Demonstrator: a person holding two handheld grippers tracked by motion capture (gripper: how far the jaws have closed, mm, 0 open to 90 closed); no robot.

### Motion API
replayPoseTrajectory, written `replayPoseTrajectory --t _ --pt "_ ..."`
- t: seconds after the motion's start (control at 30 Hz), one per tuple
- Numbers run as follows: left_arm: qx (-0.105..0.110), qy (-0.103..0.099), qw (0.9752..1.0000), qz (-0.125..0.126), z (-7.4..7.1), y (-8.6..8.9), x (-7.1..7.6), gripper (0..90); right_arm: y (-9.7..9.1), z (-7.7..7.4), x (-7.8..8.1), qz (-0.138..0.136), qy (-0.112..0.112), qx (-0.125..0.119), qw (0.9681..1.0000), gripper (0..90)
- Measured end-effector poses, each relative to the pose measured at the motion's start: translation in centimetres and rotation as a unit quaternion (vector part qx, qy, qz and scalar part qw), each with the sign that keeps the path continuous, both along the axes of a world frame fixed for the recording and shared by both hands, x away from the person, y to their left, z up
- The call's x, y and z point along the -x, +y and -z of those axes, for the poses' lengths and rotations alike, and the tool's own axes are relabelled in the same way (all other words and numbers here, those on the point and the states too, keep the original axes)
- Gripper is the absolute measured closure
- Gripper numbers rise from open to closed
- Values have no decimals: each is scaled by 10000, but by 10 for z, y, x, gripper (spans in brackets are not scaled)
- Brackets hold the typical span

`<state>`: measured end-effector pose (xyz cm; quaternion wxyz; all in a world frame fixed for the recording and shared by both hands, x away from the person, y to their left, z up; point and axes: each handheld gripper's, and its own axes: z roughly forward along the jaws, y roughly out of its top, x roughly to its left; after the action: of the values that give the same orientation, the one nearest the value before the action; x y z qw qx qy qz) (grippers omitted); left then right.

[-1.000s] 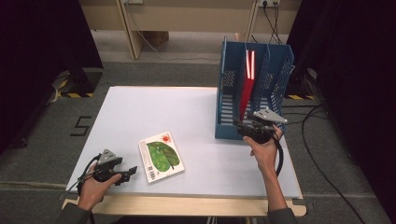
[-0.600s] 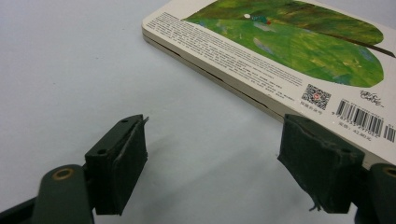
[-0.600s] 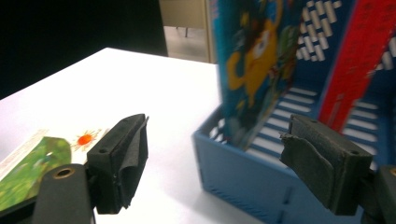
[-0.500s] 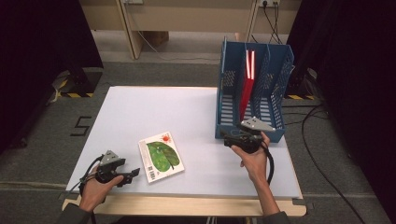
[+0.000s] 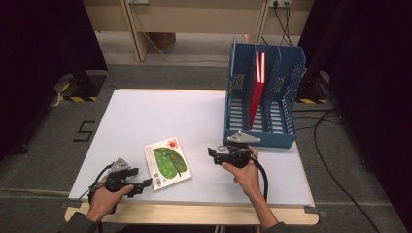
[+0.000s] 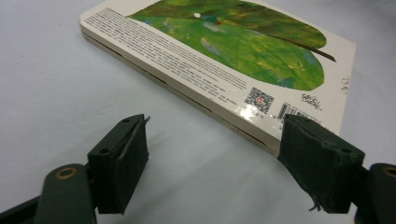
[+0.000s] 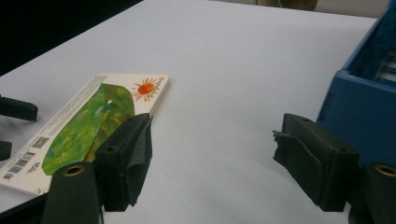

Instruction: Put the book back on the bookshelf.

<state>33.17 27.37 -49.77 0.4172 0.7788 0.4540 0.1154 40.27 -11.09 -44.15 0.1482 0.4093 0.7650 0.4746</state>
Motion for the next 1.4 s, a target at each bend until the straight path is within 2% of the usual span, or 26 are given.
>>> replayPoseTrajectory --t 0.27,0.37,0.53,0.73,0.8,0.9,1.13,1.2,1.27,1.33,1.4 --pt "110 103 9999 -3 0 -3 -2 225 4 2 1 -24 40 7 10000 269" --pt "275 155 9995 -71 0 -4 -5 251 6 4 1 -47 62 24 10000 268" --pt "242 184 9994 -156 0 -11 -10 243 10 8 2 -118 140 81 9998 266" --pt "307 305 9991 -34 -1 -22 -13 280 12 10 3 -120 195 72 9997 265" --pt "209 326 9992 -66 -2 -27 -12 259 13 10 3 -130 213 81 9997 265" --pt "219 358 9991 -84 -3 -25 -13 270 13 11 3 -136 224 94 9996 265" --pt "208 329 9992 -5 -3 -30 -15 284 21 16 4 -278 314 139 9990 264" --pt "223 303 9993 -10 -2 -34 -14 285 24 18 5 -327 369 165 9986 262" --pt "215 312 9992 92 -2 -38 -13 291 28 20 6 -398 398 202 9982 263" --pt "246 310 9991 133 -2 -43 -11 307 31 21 7 -357 347 187 9986 272" --pt "249 310 9991 150 -2 -48 -9 312 33 21 7 -382 401 183 9983 266"
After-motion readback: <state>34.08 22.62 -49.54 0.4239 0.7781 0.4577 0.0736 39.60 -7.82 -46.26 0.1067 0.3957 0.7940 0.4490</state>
